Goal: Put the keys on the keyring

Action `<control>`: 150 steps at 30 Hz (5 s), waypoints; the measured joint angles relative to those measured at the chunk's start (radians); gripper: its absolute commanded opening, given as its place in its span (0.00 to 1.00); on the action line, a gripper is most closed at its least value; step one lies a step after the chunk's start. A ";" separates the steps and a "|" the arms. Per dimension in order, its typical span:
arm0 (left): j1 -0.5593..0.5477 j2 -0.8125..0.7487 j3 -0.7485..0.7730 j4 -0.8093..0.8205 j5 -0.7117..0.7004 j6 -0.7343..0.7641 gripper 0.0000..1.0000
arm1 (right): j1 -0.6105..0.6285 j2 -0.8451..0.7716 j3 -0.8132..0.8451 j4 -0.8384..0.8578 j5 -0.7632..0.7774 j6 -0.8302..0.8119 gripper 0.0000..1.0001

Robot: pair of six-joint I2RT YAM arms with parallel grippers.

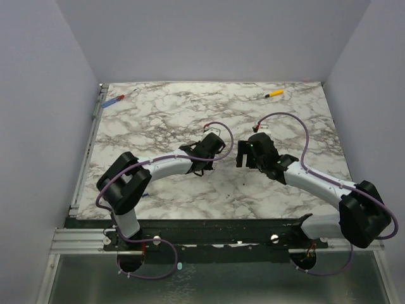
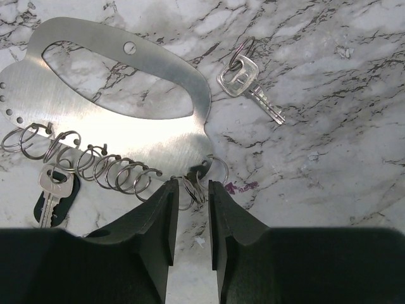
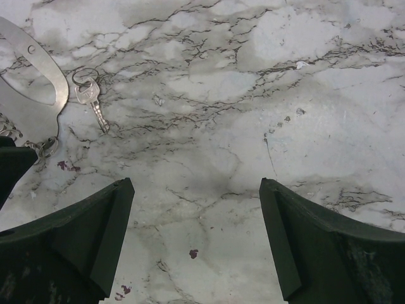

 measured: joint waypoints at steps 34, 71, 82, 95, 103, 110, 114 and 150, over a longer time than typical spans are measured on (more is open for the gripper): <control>0.000 -0.114 0.025 -0.029 0.037 -0.051 0.00 | 0.000 -0.203 -0.060 0.064 -0.074 -0.104 0.91; 0.217 -0.278 0.201 -0.367 0.813 -0.467 0.00 | 0.227 -0.272 -0.443 1.007 -0.932 -0.543 0.61; 0.219 -0.350 0.157 -0.356 0.883 -0.539 0.00 | 0.243 -0.348 -0.460 1.016 -0.767 -0.700 0.60; 0.221 -0.370 0.117 -0.329 0.907 -0.576 0.00 | 0.289 -0.341 -0.459 0.972 -0.674 -0.785 0.60; 0.221 -0.380 0.117 -0.319 0.916 -0.578 0.00 | 0.312 -0.449 -0.461 0.949 -0.583 -0.778 0.53; 0.225 -0.380 0.117 -0.294 0.916 -0.586 0.00 | 0.336 -0.541 -0.480 0.943 -0.584 -0.725 0.51; 0.227 -0.380 0.117 -0.285 0.916 -0.590 0.00 | 0.386 -0.501 -0.485 0.928 -0.583 -0.719 0.51; 0.248 -0.410 0.071 -0.256 0.923 -0.602 0.00 | 0.441 -0.347 -0.461 1.152 -0.263 -0.916 0.59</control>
